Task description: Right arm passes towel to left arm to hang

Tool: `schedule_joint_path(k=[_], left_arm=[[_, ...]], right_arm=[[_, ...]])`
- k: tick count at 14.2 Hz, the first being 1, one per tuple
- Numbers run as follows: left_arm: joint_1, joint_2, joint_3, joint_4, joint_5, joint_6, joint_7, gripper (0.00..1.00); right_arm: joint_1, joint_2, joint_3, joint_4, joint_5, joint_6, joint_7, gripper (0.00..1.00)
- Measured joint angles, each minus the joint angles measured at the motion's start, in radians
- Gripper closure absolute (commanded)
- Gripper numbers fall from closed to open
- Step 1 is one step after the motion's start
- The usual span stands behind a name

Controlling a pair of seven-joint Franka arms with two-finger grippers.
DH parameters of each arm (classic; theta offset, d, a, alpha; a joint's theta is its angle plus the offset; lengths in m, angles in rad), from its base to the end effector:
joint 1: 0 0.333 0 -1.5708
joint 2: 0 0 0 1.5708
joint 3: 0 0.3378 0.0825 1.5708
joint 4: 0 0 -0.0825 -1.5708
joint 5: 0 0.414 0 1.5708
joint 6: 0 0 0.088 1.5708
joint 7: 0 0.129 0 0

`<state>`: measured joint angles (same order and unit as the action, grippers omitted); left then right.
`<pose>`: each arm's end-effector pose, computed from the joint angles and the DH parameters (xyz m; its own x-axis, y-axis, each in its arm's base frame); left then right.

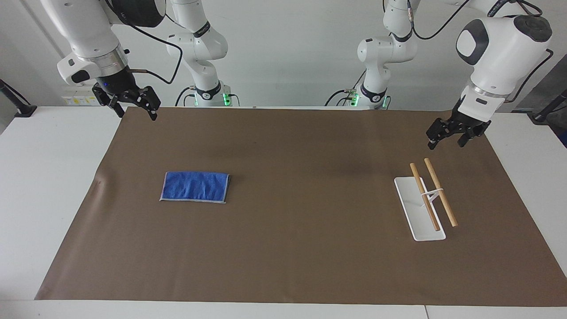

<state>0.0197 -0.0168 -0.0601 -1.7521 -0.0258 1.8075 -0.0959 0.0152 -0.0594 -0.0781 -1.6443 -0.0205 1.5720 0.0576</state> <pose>0.5952 -0.0270 0.5634 0.9957 0.0615 0.0694 0.0595 -0.9977 0.0312 0.5624 -0.0393 0.6215 0.9927 -0.1200 -0.0121 -0.1198 -0.9927 0.0166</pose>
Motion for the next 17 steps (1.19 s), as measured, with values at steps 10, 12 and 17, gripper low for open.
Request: schedule_joint_path(k=[10, 12, 17], left_arm=[[0.000, 0.000, 0.000, 0.000, 0.000, 0.000, 0.000, 0.00], [0.000, 0.000, 0.000, 0.000, 0.000, 0.000, 0.000, 0.00], [0.000, 0.000, 0.000, 0.000, 0.000, 0.000, 0.000, 0.00]], right_arm=[[0.017, -0.002, 0.003, -0.230, 0.002, 0.368, 0.004, 0.00], [0.041, 0.017, 0.005, -0.309, 0.002, 0.470, 0.004, 0.00], [0.071, 0.148, 0.008, -0.412, 0.002, 0.678, -0.055, 0.00]])
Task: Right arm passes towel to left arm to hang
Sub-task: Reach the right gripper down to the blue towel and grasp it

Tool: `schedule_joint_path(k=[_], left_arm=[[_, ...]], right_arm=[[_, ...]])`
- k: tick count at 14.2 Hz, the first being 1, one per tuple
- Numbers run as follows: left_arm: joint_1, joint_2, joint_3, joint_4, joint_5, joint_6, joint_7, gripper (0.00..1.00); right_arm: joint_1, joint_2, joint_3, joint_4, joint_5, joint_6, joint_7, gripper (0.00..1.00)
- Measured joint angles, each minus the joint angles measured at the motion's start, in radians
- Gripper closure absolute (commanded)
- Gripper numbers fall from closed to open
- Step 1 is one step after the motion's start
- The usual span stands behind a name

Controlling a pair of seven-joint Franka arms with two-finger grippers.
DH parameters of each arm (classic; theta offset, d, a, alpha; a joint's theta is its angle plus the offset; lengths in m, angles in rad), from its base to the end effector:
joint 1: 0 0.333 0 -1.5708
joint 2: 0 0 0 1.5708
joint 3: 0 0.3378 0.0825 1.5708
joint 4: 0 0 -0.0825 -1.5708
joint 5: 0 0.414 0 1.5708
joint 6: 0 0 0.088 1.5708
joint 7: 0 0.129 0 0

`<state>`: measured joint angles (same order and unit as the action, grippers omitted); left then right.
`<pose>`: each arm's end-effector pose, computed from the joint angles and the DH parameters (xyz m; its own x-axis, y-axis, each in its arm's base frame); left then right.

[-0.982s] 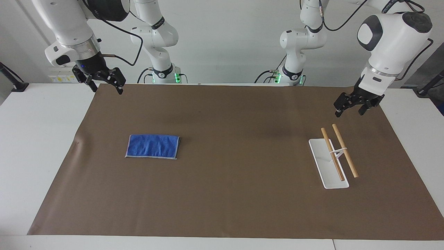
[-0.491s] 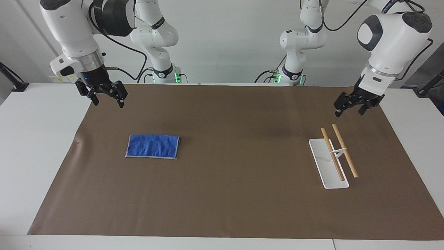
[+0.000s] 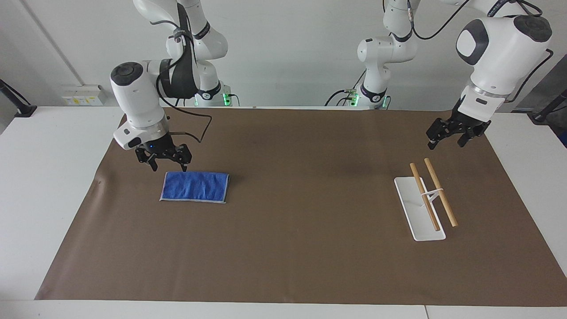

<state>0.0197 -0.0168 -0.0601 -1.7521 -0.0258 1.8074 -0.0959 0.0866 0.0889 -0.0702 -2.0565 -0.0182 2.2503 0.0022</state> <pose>0.5952 -0.0270 0.5634 0.9957 0.0615 0.0693 0.0595 -0.9977 0.0312 0.6055 0.0096 0.3874 0.9941 0.0265 0.1048 0.0244 -0.9995 0.0213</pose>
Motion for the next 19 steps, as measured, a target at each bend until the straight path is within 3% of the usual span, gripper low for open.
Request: schedule_joint_path(k=[4, 12, 13, 15, 16, 19], left_arm=[[0.000, 0.000, 0.000, 0.000, 0.000, 0.000, 0.000, 0.00], [0.000, 0.000, 0.000, 0.000, 0.000, 0.000, 0.000, 0.00], [0.000, 0.000, 0.000, 0.000, 0.000, 0.000, 0.000, 0.00], [0.000, 0.000, 0.000, 0.000, 0.000, 0.000, 0.000, 0.00], [0.000, 0.000, 0.000, 0.000, 0.000, 0.000, 0.000, 0.00], [0.000, 0.000, 0.000, 0.000, 0.000, 0.000, 0.000, 0.00]], right_arm=[[0.001, 0.086, 0.000, -0.057, 0.000, 0.127, -0.052, 0.00], [0.001, 0.123, 0.000, -0.137, 0.052, 0.207, -0.091, 0.00], [0.001, 0.126, 0.000, -0.145, 0.052, 0.215, -0.092, 0.08], [0.001, 0.131, 0.000, -0.160, 0.052, 0.235, -0.094, 0.79], [0.001, 0.131, 0.000, -0.165, 0.052, 0.239, -0.097, 1.00], [0.001, 0.124, 0.000, -0.164, 0.057, 0.241, -0.098, 1.00]])
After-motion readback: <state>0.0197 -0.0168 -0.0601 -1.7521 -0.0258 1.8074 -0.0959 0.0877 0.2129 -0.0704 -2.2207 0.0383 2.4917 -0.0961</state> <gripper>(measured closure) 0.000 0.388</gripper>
